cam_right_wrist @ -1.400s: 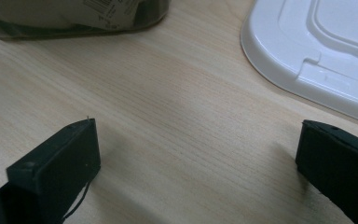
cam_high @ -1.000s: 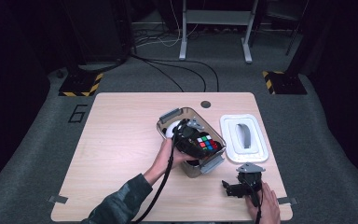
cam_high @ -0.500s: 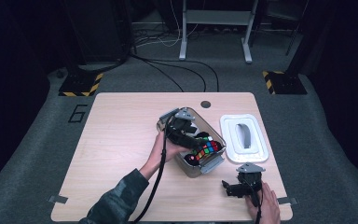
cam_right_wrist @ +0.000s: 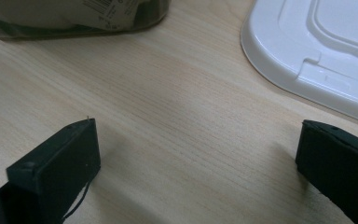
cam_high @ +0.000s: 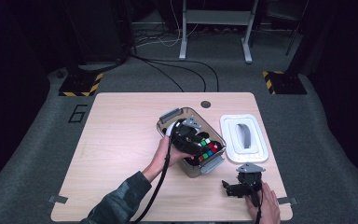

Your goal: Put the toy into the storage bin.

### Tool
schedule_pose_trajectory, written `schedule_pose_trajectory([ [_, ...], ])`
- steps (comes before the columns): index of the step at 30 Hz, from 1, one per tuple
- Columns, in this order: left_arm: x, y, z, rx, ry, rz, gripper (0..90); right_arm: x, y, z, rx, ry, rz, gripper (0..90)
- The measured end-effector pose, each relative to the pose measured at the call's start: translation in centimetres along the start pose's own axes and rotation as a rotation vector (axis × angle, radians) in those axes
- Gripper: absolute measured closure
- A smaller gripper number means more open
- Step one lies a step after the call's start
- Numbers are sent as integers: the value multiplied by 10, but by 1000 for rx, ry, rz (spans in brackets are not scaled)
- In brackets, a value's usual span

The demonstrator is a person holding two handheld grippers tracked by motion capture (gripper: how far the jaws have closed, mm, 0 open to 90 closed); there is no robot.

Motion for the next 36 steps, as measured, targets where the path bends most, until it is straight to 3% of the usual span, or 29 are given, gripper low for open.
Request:
schedule_pose_trajectory([
  [14,-3,4,2,14,-10,-9,483,0,0,0,-1,0,1,0],
  [20,-14,5,-2,14,45,-8,315,0,1,0,11,-5,2,0],
  [22,-29,4,-7,7,79,7,274,0,1,0,12,-6,3,0],
  [25,-40,1,-13,-5,97,18,250,0,1,0,12,-5,2,0],
  [27,-57,-7,-24,-19,135,16,237,0,1,0,12,-6,3,0],
  [29,-63,-9,-28,-27,146,19,233,0,1,0,12,-6,3,0],
  [31,-81,-20,-38,-49,180,26,206,0,1,0,12,-5,3,0],
  [36,-107,-42,-54,-71,247,10,158,0,1,0,11,-5,3,0],
])
Point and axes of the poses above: each handheld gripper's, and its own axes: x roughly forward along the jaws, y roughly out of its top, z roughly to its right, the point moved 10 cm from there along x, roughly forward along the jaws, and after that the axes turned 7 degrees about -y, right-handed, at the moved point
